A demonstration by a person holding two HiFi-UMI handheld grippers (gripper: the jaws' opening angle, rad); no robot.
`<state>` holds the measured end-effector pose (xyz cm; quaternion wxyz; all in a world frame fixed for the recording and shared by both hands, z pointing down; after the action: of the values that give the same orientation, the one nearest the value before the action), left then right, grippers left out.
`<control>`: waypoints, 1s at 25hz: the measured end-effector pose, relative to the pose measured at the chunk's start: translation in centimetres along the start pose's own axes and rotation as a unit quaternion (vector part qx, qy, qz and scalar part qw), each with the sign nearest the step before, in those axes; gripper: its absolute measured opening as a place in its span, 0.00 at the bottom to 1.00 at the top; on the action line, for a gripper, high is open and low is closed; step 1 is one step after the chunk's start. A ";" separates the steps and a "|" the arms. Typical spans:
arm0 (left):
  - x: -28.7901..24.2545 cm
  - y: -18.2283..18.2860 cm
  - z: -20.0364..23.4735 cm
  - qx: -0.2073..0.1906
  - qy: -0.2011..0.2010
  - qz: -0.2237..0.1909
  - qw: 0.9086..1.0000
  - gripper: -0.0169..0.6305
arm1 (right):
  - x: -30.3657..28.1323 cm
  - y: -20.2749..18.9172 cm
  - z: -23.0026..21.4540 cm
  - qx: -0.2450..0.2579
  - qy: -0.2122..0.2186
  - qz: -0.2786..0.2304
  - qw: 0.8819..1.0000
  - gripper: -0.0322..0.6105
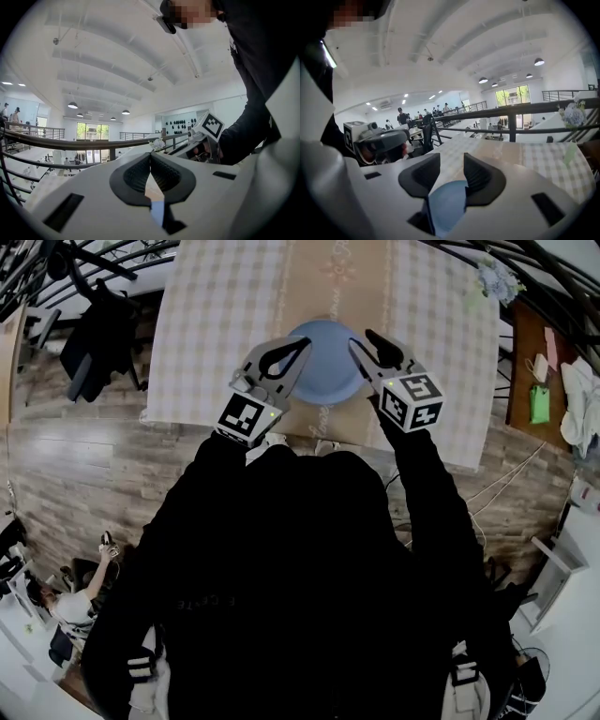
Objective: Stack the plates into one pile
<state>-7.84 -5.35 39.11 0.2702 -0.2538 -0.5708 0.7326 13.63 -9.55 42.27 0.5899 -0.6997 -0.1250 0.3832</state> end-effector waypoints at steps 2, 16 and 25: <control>0.1 0.5 -0.1 0.003 -0.001 -0.004 1.000 0.06 | 1.1 1.7 0.6 0.012 0.002 -0.028 1.000 0.30; 2.1 5.2 -2.7 0.012 -0.042 -0.036 0.998 0.06 | 6.1 7.8 5.7 0.129 0.018 -0.160 0.979 0.17; 2.2 5.3 -2.8 0.008 -0.046 -0.033 0.998 0.06 | 5.8 7.8 6.4 0.136 0.018 -0.191 0.972 0.06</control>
<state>-8.11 -2.93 33.24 0.2691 -0.1987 -0.5850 0.7389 10.98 -3.41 32.75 0.7442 -0.5828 -0.1918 0.2641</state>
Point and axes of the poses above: the fingertips, and each gripper's own axes: x backward along the fingers, z to its left, y out of its top, the point moved 9 cm from there along x, backward along the fingers, and after that the axes turned 14 degrees about x, right-handed, at the moved point
